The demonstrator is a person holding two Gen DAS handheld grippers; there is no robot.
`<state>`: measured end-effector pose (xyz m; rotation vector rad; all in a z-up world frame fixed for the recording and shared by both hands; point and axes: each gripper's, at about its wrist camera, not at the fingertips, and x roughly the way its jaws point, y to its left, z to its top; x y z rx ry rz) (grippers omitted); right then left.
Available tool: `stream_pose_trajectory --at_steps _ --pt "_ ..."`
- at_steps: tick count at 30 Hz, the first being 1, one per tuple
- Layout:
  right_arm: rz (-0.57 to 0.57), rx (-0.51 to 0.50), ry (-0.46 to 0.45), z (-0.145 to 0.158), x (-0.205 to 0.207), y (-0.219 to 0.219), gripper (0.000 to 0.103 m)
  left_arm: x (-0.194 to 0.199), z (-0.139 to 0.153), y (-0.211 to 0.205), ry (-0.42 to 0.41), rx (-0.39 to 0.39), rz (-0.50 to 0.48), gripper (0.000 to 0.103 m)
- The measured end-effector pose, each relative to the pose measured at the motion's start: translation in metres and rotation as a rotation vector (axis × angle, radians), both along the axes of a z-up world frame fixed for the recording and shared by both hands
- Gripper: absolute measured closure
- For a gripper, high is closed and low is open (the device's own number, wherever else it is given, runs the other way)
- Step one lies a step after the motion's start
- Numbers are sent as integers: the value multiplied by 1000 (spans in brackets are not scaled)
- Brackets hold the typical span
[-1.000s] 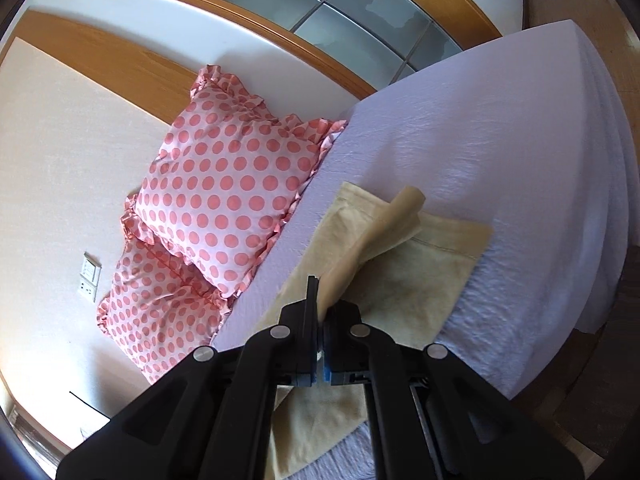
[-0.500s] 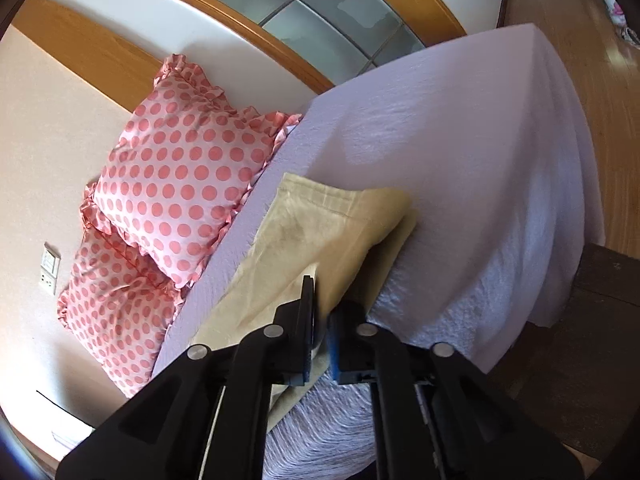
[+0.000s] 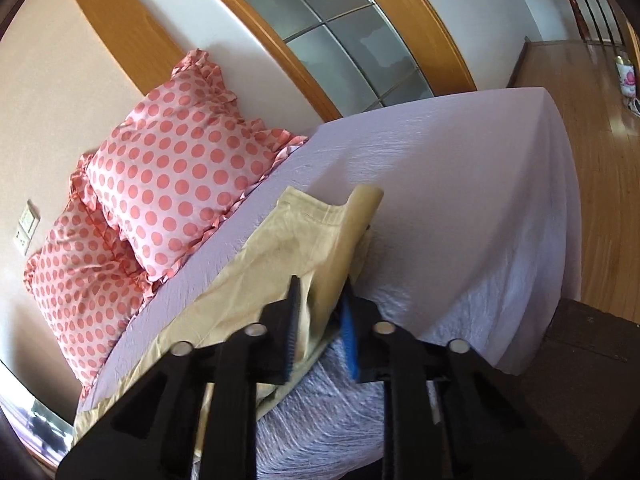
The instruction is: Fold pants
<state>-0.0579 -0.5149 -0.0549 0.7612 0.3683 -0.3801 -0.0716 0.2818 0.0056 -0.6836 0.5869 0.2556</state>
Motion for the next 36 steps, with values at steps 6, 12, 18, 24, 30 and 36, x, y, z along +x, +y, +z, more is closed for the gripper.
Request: stream_pose_trajectory --at_steps 6,12,18,24,30,36 --pt "126 -95 -112 36 26 34 98 -5 -8 -4 -40 -28 -48 45" --pt "595 -198 -259 87 82 175 98 -11 -6 -26 -63 14 -115 32" --pt "1152 -374 -37 45 99 336 85 -17 -1 -53 -92 96 -245 15" --pt "1151 -319 -46 34 86 327 31 -7 -9 -61 -121 44 -342 10" --pt "1110 -273 -49 37 91 314 25 13 -20 -64 -110 -29 -358 10" --pt "1128 -263 -50 35 90 320 22 29 -13 -54 -104 -55 -290 10"
